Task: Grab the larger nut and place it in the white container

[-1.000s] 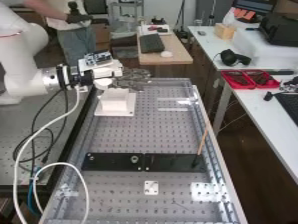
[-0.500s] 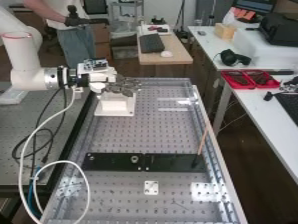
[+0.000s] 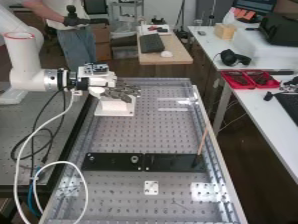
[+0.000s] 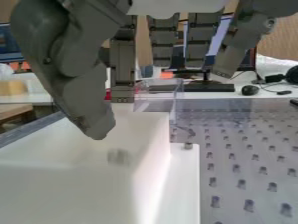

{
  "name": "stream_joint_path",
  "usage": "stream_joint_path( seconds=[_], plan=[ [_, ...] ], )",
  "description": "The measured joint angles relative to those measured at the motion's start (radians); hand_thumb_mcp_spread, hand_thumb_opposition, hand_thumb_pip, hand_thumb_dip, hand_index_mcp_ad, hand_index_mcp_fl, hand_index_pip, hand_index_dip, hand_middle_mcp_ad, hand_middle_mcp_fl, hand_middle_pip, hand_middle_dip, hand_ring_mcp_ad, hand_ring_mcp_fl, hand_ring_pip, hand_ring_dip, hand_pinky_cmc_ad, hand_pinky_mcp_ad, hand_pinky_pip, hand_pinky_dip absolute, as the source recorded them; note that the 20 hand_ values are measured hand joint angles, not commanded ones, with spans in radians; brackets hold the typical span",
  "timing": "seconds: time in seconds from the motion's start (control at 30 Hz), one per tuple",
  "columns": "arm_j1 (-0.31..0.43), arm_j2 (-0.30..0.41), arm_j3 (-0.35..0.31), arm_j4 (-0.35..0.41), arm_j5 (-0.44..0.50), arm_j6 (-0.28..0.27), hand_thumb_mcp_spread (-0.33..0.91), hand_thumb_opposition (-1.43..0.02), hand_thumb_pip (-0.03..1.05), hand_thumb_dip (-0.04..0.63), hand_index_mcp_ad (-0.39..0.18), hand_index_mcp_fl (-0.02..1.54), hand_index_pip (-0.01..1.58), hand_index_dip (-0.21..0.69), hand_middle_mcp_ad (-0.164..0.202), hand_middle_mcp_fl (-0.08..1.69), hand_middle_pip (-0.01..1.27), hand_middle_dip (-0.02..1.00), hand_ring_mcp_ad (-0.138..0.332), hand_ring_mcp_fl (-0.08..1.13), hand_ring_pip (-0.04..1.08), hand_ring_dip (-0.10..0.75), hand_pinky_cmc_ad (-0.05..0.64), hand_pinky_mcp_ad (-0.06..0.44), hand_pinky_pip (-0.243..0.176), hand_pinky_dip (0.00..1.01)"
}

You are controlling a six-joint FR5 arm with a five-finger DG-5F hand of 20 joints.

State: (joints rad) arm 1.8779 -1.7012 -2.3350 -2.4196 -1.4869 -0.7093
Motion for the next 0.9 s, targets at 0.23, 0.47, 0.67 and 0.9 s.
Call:
stream_joint_path(
  seconds=[0.23, 0.47, 0.67, 0.9],
  plan=[
    [-0.011, 0.022, -0.013, 0.002, 0.009, 0.018, 0.31, -0.87, 0.81, 0.204, -0.138, 0.01, 1.23, -0.141, 0.075, 0.02, 0.13, 0.17, 0.143, 0.00, 0.22, 0.080, 0.297, 0.230, -0.108, 0.75],
    [-0.053, 0.103, 0.021, -0.055, 0.026, 0.015, 0.27, -0.87, 0.81, 0.204, -0.138, 0.01, 1.14, -0.180, 0.073, 0.01, 0.13, 0.17, 0.143, 0.00, 0.22, 0.077, 0.300, 0.234, -0.106, 0.78],
    [-0.161, 0.174, 0.126, -0.195, 0.001, 0.000, 0.24, -0.87, 0.81, 0.204, -0.136, 0.01, 0.92, -0.187, 0.075, 0.01, 0.13, 0.17, 0.147, 0.00, 0.20, 0.077, 0.300, 0.244, -0.110, 0.78],
    [-0.306, 0.177, 0.255, -0.299, -0.088, 0.015, 0.23, -0.85, 0.73, 0.204, -0.138, 0.01, 0.71, -0.152, 0.075, 0.01, 0.13, 0.21, 0.148, 0.00, 0.17, 0.080, 0.307, 0.265, -0.110, 0.78]
  ],
)
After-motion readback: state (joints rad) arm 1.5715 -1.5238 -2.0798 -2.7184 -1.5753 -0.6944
